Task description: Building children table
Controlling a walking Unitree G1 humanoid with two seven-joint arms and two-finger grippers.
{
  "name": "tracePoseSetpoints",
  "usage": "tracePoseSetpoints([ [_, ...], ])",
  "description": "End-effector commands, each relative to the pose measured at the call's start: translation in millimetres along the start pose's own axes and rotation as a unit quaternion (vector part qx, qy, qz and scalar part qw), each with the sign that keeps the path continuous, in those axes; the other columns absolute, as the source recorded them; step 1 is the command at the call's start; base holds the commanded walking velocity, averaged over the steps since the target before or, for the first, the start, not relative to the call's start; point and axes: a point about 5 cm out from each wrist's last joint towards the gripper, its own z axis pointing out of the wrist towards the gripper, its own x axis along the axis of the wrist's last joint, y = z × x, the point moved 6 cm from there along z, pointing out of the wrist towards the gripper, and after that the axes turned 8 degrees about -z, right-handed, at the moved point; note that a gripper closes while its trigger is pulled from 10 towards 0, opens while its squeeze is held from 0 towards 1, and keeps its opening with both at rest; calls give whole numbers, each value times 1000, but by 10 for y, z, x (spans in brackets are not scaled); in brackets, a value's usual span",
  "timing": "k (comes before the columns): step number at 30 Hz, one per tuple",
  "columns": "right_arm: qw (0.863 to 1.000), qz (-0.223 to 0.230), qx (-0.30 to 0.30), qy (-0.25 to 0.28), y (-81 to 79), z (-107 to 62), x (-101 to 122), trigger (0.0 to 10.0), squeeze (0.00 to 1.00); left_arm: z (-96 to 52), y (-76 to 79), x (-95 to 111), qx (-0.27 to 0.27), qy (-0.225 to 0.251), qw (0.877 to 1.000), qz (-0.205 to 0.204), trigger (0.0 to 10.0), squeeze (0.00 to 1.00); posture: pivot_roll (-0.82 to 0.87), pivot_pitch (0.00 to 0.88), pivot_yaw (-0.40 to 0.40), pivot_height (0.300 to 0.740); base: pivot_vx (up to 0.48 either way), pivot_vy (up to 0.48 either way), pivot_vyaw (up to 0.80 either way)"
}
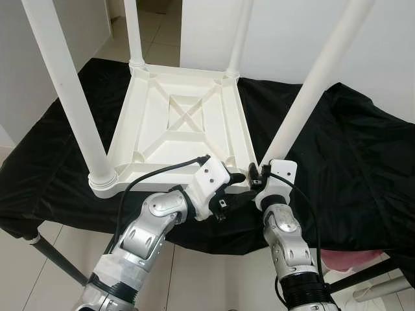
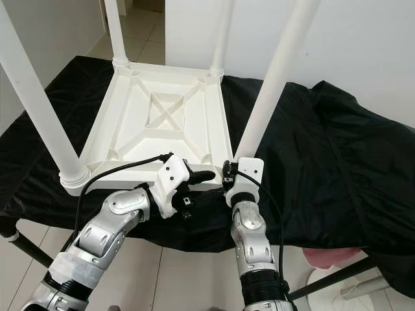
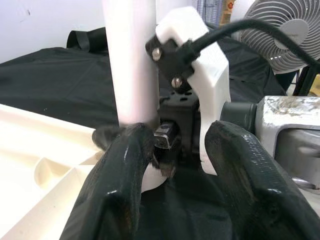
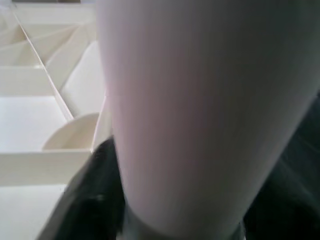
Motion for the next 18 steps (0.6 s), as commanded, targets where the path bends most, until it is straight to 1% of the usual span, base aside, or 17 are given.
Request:
tracePoseSetpoints([
  [1, 999, 3, -11, -30, 18, -73, -168, 10000, 1000, -5, -5, -15, 12, -2, 1000, -3, 10000, 0, -4, 0, -106, 740, 0, 0, 0],
  [5, 1000, -2, 4, -20, 13, -83, -120, 10000, 1000, -13, -11, -22, 14, -3, 1000, -4, 10000, 0, -4, 0, -109, 740, 0, 0, 0],
  [7, 1000, -15, 21, -8, 33, -87, -92, 10000, 1000, -16, -8, -39, 14, -5, 1000, -3, 10000, 0, -4, 0, -110, 740, 0, 0, 0],
  [9, 1000, -15, 21, -8, 33, -87, -92, 10000, 1000, -16, -8, -39, 14, -5, 1000, -3, 10000, 0, -4, 0, -110, 740, 0, 0, 0],
  [10, 999, -14, 32, -4, 69, -83, -80, 10000, 1000, -18, -5, -43, 13, -6, 1000, -3, 10000, 0, -4, 0, -110, 740, 0, 0, 0],
  [11, 999, -14, 32, -4, 69, -83, -80, 10000, 1000, -18, -5, -43, 13, -6, 1000, -3, 10000, 0, -4, 0, -110, 740, 0, 0, 0],
  [12, 999, -6, 52, 3, 95, -77, -59, 10000, 0, -20, -4, -47, 13, -6, 1000, -3, 10000, 0, -6, 0, -108, 740, 0, 0, 0],
  [13, 999, -6, 52, 3, 95, -77, -59, 10000, 0, -20, -4, -47, 13, -6, 1000, -3, 10000, 0, -6, 0, -108, 740, 0, 0, 0],
  [14, 997, -4, 74, 13, 117, -72, -28, 10000, 0, -23, -1, -52, 12, -7, 1000, -3, 10000, 0, -7, 0, -108, 740, 0, 0, 0],
  [16, 989, -16, 144, 40, 117, -59, 35, 10000, 0, -16, 3, -58, 8, -8, 1000, -3, 10000, 0, -10, 0, -104, 740, 0, 0, 0],
  [17, 989, -16, 144, 40, 117, -59, 35, 10000, 0, -16, 3, -58, 8, -8, 1000, -3, 10000, 0, -10, 0, -104, 740, 0, 0, 0],
  [18, 982, -34, 179, 50, 123, -41, 53, 10000, 0, -1, 8, -52, 6, -8, 1000, -2, 10000, 0, -11, 0, -103, 740, 0, 0, 0],
])
